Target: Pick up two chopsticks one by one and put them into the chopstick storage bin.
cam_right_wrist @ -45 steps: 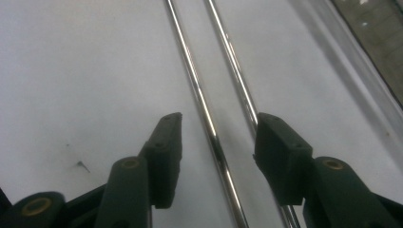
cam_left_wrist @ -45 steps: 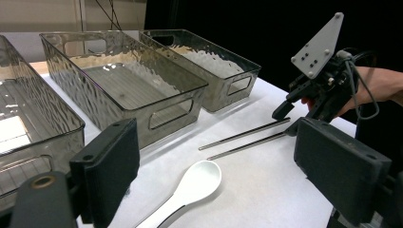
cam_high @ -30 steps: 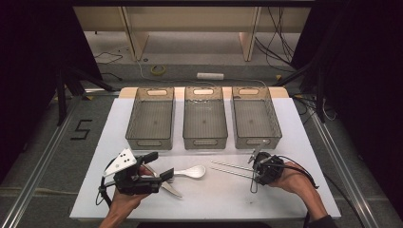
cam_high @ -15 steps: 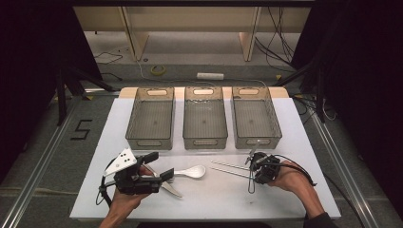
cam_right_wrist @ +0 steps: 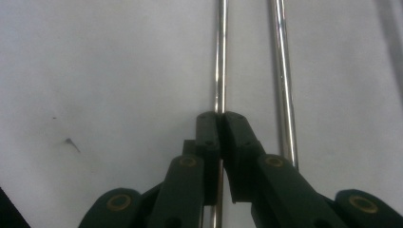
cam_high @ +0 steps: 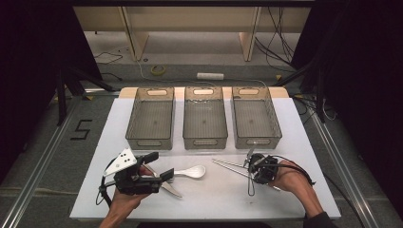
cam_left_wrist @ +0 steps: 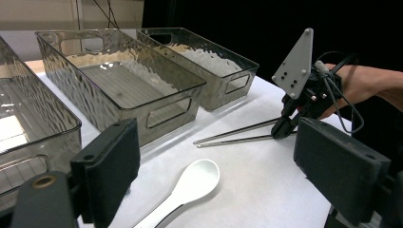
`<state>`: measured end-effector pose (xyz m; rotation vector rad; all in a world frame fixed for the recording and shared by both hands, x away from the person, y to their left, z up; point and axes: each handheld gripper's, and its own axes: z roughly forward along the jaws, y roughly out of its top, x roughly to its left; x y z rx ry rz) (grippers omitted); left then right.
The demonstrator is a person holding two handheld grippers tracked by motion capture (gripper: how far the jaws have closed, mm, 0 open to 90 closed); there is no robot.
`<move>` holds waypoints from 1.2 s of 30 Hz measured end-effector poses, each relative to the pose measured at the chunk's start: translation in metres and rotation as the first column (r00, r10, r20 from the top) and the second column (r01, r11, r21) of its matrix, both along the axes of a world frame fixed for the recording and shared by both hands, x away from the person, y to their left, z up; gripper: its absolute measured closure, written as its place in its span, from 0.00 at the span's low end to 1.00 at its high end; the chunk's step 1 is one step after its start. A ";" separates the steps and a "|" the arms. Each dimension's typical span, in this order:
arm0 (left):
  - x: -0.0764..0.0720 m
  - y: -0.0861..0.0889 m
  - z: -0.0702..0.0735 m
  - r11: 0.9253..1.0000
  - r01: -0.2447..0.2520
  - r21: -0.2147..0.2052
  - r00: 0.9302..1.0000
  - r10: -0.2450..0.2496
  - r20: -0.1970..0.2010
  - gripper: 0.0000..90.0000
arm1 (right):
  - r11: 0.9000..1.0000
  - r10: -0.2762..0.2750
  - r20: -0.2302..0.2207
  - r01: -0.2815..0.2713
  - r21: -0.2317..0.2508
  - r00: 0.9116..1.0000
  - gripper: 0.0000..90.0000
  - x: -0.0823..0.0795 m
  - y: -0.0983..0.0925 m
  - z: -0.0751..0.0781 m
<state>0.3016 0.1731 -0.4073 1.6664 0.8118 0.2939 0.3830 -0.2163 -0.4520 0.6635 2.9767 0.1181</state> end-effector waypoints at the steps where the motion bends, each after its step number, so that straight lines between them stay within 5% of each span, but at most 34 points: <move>1: 0.000 0.000 0.000 1.000 0.001 0.001 1.000 -0.001 0.001 0.17 | 1.000 -0.009 0.005 0.009 0.007 1.000 0.95 -0.001 0.001 0.000; 15: 0.000 -0.006 0.000 1.000 0.020 0.019 1.000 -0.019 -0.002 0.17 | 0.996 0.013 0.077 -0.020 0.085 0.997 0.96 -0.008 -0.001 0.026; 20: 0.003 -0.020 0.002 0.992 0.061 0.108 0.998 -0.061 -0.001 0.17 | 0.994 0.041 0.104 -0.051 0.093 0.994 0.95 -0.012 0.003 0.036; 23: 0.005 -0.036 0.003 0.974 0.092 0.207 0.996 -0.091 -0.013 0.17 | 0.991 0.070 0.122 -0.082 0.103 0.990 0.95 -0.017 0.010 0.043; 26: 0.010 -0.056 0.001 0.932 0.128 0.338 0.991 -0.130 -0.018 0.18 | 0.988 0.098 0.141 -0.113 0.102 0.985 0.95 -0.021 0.020 0.049; 28: 0.013 -0.069 -0.001 0.909 0.146 0.390 0.988 -0.151 -0.019 0.18 | 0.986 0.118 0.149 -0.134 0.100 0.982 0.95 -0.025 0.027 0.053; 33: 0.024 -0.090 -0.002 0.874 0.182 0.450 0.982 -0.181 -0.045 0.19 | 0.979 0.166 0.173 -0.183 0.088 0.971 0.95 -0.030 0.043 0.061; 36: 0.027 -0.098 -0.001 0.865 0.188 0.465 0.981 -0.193 -0.039 0.20 | 0.975 0.195 0.182 -0.211 0.075 0.964 0.95 -0.034 0.053 0.065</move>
